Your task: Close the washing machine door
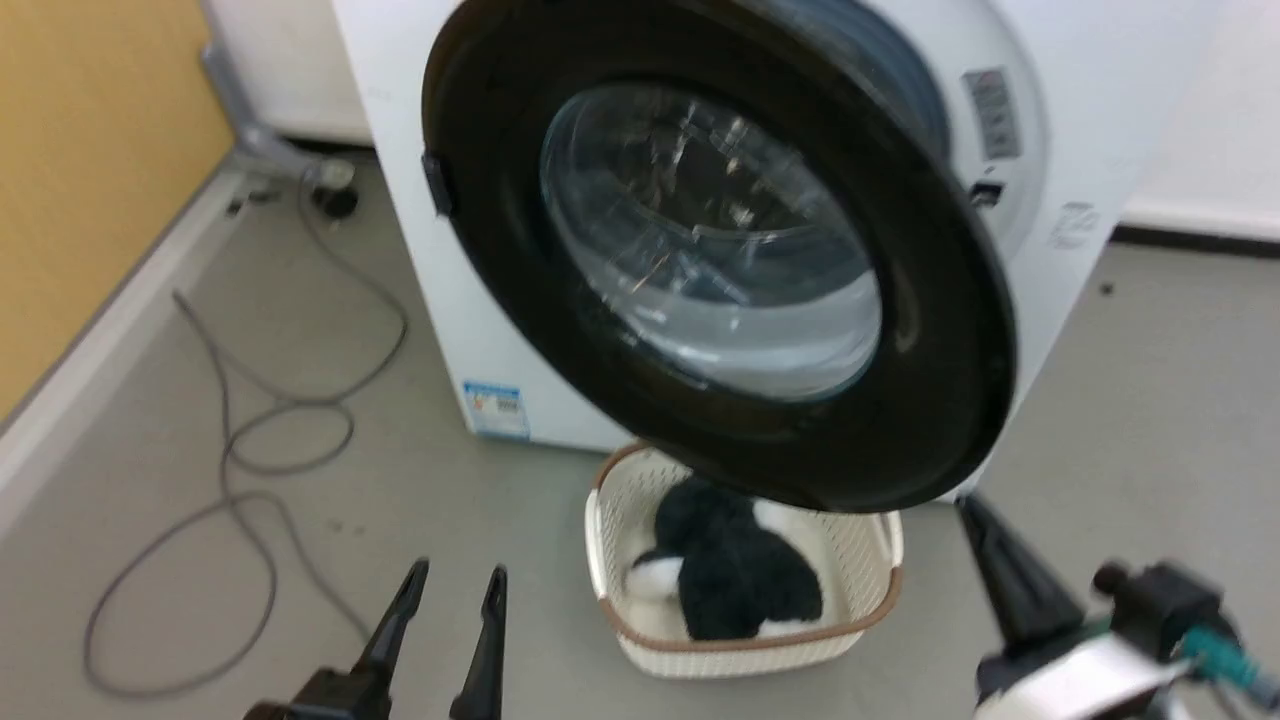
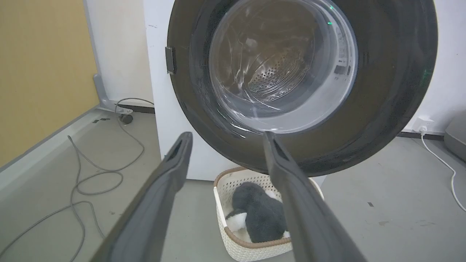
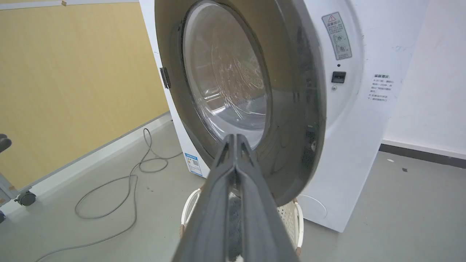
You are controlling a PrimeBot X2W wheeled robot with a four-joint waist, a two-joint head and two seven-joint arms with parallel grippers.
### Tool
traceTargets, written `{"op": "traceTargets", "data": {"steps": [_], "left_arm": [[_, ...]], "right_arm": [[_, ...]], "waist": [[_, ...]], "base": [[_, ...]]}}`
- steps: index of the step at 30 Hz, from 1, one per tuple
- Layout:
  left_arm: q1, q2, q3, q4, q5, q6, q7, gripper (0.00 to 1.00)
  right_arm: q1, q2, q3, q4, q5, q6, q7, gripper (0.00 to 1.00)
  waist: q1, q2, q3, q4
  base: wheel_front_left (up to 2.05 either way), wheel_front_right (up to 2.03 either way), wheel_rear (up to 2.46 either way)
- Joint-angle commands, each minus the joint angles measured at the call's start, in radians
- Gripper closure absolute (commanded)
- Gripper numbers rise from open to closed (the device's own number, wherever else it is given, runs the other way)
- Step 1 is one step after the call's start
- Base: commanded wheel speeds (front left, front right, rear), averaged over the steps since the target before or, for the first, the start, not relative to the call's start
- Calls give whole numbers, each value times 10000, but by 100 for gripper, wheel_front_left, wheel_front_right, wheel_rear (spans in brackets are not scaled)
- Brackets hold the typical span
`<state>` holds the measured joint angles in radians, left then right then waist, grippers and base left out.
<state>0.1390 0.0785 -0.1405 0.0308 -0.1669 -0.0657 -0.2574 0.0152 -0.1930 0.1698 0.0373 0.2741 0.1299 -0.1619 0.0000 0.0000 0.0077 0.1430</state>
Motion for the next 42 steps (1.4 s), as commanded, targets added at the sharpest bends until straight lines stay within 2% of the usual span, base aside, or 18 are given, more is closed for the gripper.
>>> {"op": "traceTargets", "data": {"steps": [1,9,14,23,36,42], "left_arm": [[-325,-42,-6,-49,89,-80,-43,0],[-1121,-201,120,-24,-15,-208,-43,0],[-1502,-244,253,-34,-28,-255,-43,0],[-1969,-278,6,-289,-124,-210,-43,0],[-2422,-281,-460,-443,-444,-30,-43,0],[-2498,-282,-588,-432,-471,27,-43,0]], "right_arm": [[-495,-329,68,-74,304,8,135,100],[-2710,-2104,786,321,1524,8,1034,100],[-3920,-2636,721,949,2324,8,1373,100],[-5970,-3139,189,2383,2892,8,1802,100],[-8807,-3445,-570,4369,2691,8,2335,100],[-9636,-3394,-910,5242,2307,8,2437,100]], "waist": [[0,0,575,358],[0,0,1796,920],[0,0,2275,1185],[0,0,3081,1460],[0,0,3913,1723],[0,0,4017,1785]], "base": [[0,0,0],[0,0,0],[0,0,0],[0,0,0],[0,0,0],[0,0,0]]}}
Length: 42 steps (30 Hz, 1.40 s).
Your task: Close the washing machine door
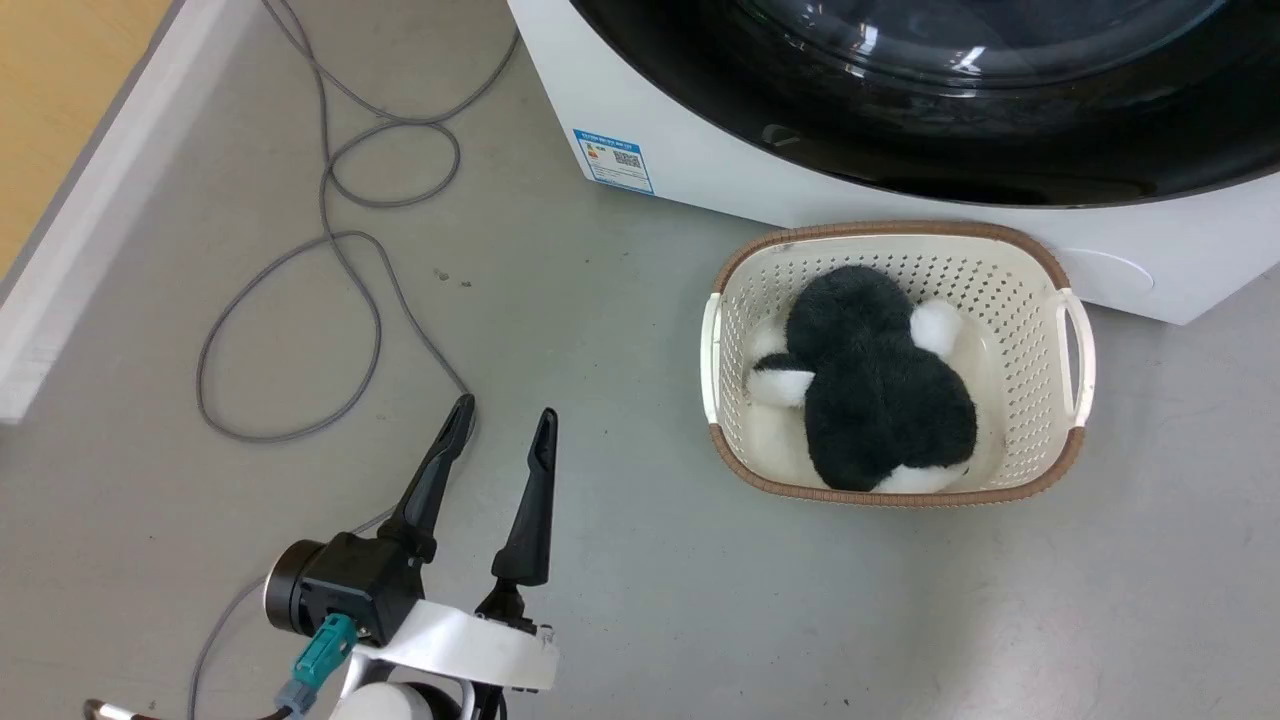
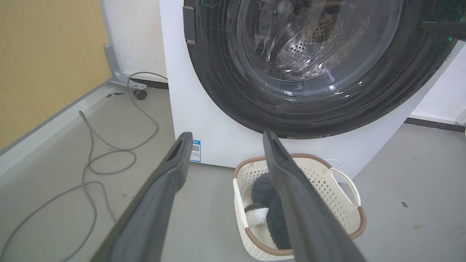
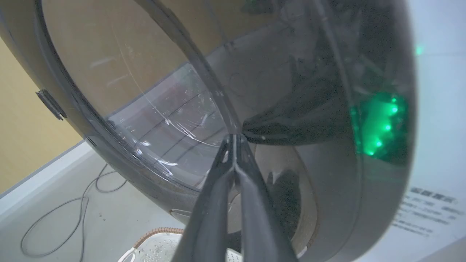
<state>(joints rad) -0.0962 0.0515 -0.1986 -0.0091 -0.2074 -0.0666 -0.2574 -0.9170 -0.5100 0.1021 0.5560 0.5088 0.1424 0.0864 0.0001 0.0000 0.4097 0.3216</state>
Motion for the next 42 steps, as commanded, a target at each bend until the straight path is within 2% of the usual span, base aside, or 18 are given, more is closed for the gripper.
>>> {"op": "traceTargets", "data": {"steps": [1,7,12,16,22,27,32,37,42], "left_arm": [[-148,-12,-13,-29,-67,46,-43,0],[-37,-12,41,88,-60,97,-43,0],[176,-12,193,246,-52,122,-43,0],[455,-12,504,487,33,206,-43,0],[957,-12,890,740,238,207,-43,0],[1333,-12,1095,824,308,199,-43,0],[1645,-12,1364,834,303,175,-43,0],[1812,106,1441,999,664,206,-43,0],[2009,87,1399,1010,860,336,-44,0]], "right_arm": [[-390,-187,-282,168,-83,-117,-75,100],[-230,143,-219,615,-153,-117,-517,100],[677,437,362,518,-63,-117,-1137,100],[1713,625,1030,184,11,-117,-1597,100],[3281,882,1451,-743,210,-117,-2041,100],[4880,1124,1016,-1948,147,-117,-2493,100],[6689,1719,247,-3346,-161,-117,-2661,100],[8386,2693,-498,-4462,-719,-117,-2723,100],[9504,3557,-992,-5010,-1233,-117,-2653,100]], "waist": [[-1,0,-9,-2],[-1,0,-434,-179],[-1,0,-1278,-543],[-1,0,-2170,-986],[-1,0,-3292,-1663],[-1,0,-3901,-2099],[-1,0,-4190,-2459],[-1,0,-4318,-2690],[-1,0,-4349,-2796]], "base": [[0,0,0],[0,0,0],[0,0,0],[0,0,0],[0,0,0],[0,0,0],[0,0,0],[0,0,0],[0,0,0]]}}
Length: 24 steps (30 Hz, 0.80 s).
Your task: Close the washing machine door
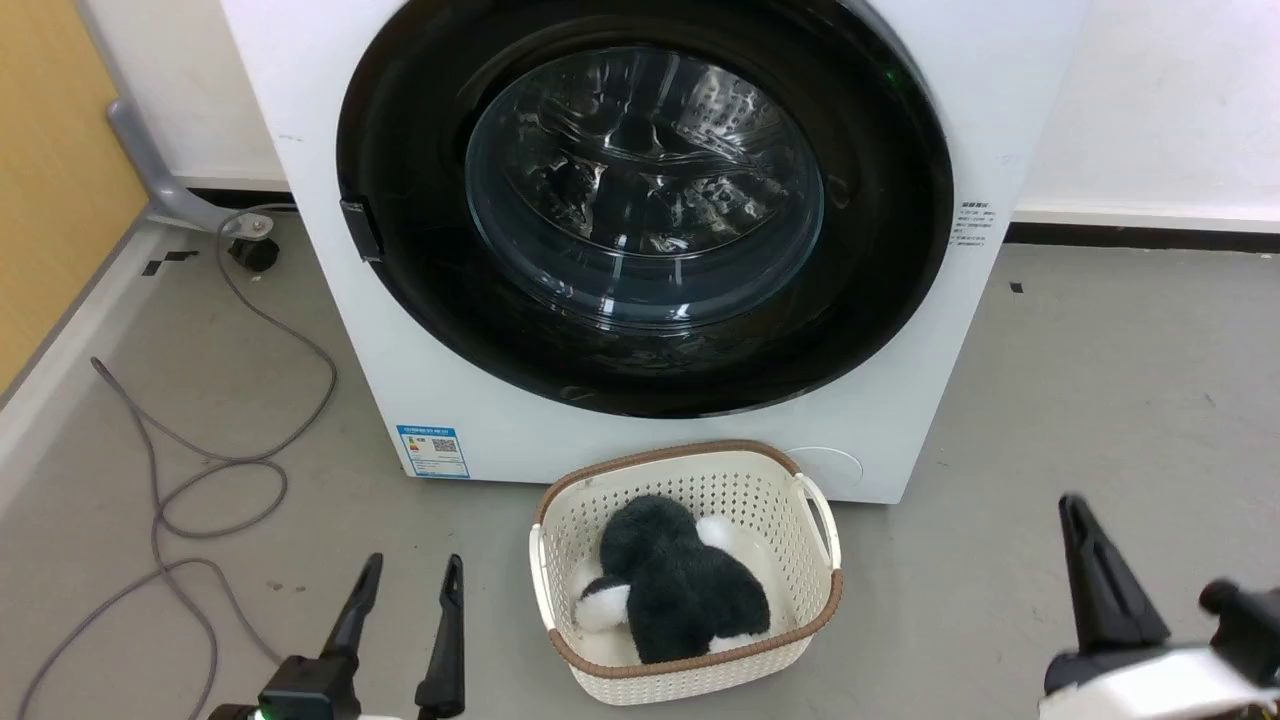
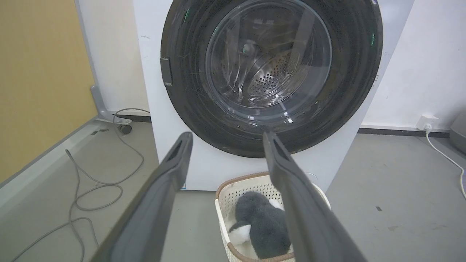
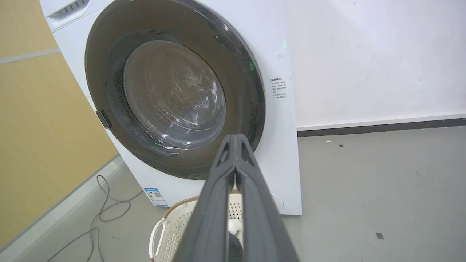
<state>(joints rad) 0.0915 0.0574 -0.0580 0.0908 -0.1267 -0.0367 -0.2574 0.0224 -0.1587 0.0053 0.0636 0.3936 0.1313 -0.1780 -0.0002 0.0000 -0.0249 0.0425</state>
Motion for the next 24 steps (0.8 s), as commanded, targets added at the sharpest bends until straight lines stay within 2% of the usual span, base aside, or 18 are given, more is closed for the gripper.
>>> {"op": "traceTargets", "data": {"steps": [1,5,6,7,8,24], "left_arm": [[157,24,-12,14,67,41,-44,0],[321,5,-39,65,82,77,-44,0],[365,2,-22,101,88,96,-44,0],[398,1,3,140,98,100,-44,0],[430,0,17,180,116,104,-44,0],[592,-38,-79,339,110,25,-44,0]], "right_arm": [[278,100,-65,-162,-296,-6,7,100],[825,345,-172,-325,-926,-6,53,100],[936,355,-106,-325,-1056,-6,120,97],[1029,371,-81,-315,-1136,-6,181,54],[1092,390,-135,-318,-1221,-6,178,0],[1406,463,-343,-327,-1604,-6,59,0]], "waist": [[2,0,-9,-13],[2,0,-74,-48],[2,0,-90,-55],[2,0,-107,-61],[2,0,-125,-62],[2,0,-258,174]], "base": [[0,0,0],[0,0,0],[0,0,0],[0,0,0],[0,0,0],[0,0,0]]}}
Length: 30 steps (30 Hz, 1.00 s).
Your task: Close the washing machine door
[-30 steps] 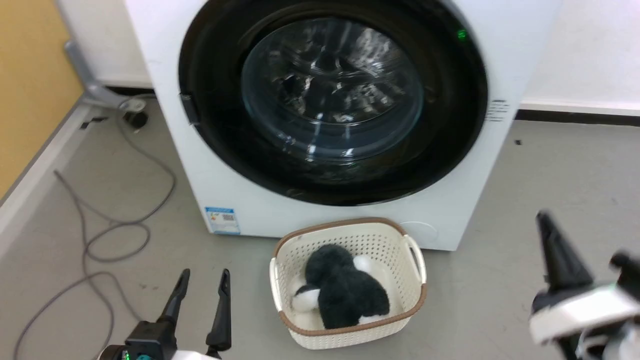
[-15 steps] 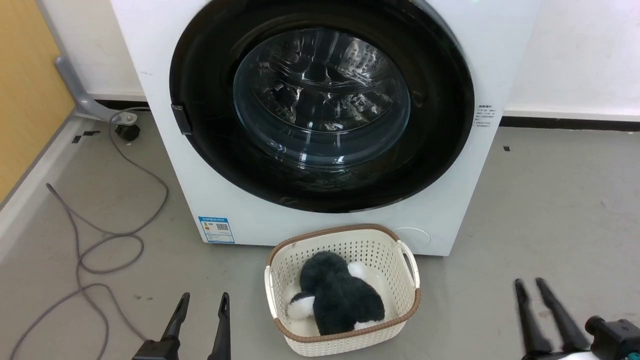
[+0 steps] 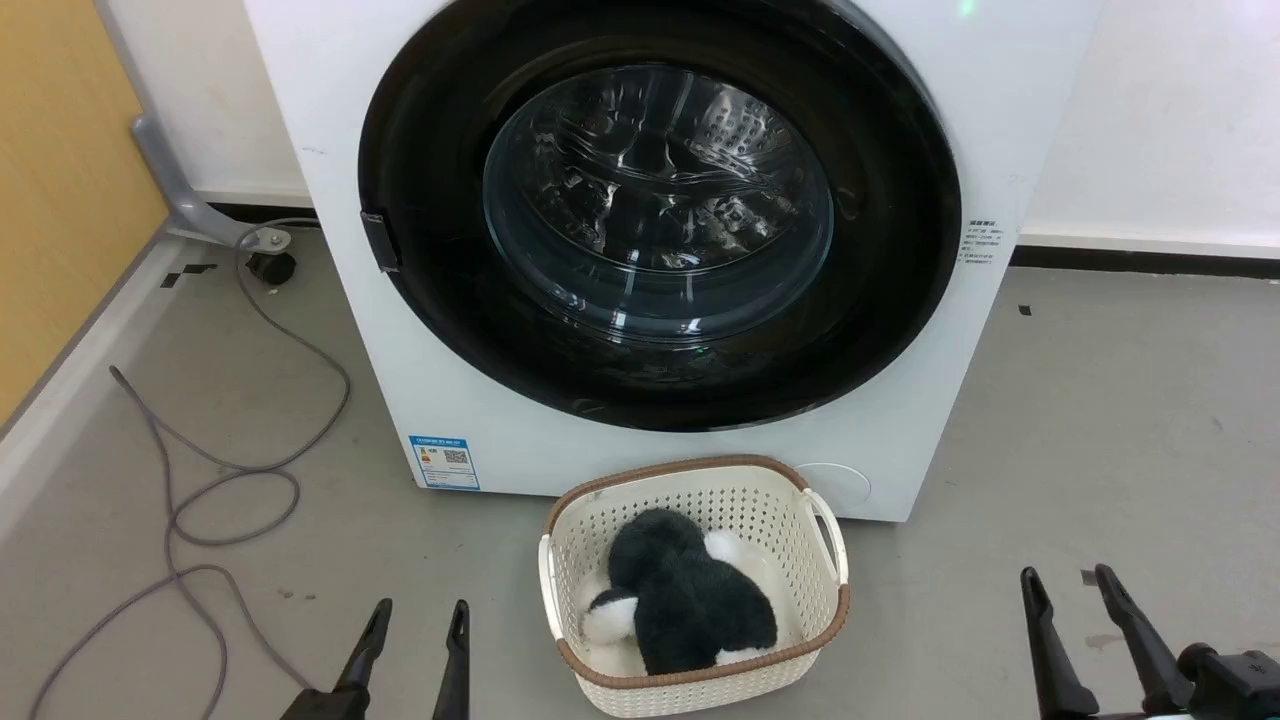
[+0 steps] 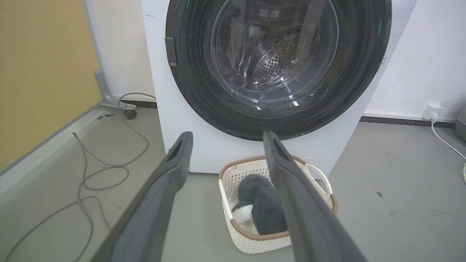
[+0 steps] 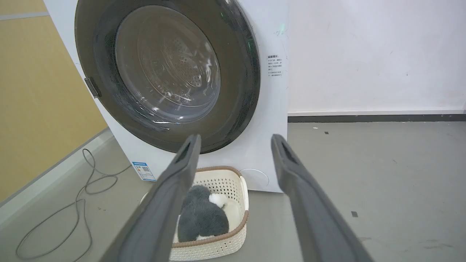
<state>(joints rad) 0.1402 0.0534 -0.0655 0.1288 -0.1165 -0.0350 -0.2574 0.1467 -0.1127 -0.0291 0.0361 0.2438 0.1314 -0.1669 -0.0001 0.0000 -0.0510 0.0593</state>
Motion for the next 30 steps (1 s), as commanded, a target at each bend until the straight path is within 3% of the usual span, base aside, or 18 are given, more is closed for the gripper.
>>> {"op": "traceTargets", "data": {"steps": [1,30], "left_arm": [[-2,0,-1,-11,1,-2,8,100],[-322,-7,151,-295,266,78,599,100]], "right_arm": [[-5,1,-2,2,5,0,-14,100],[-342,142,65,-78,-540,-2,369,100]], "waist": [[1,0,3,4],[1,0,119,-131]], "base": [[0,0,0],[0,0,0]]}}
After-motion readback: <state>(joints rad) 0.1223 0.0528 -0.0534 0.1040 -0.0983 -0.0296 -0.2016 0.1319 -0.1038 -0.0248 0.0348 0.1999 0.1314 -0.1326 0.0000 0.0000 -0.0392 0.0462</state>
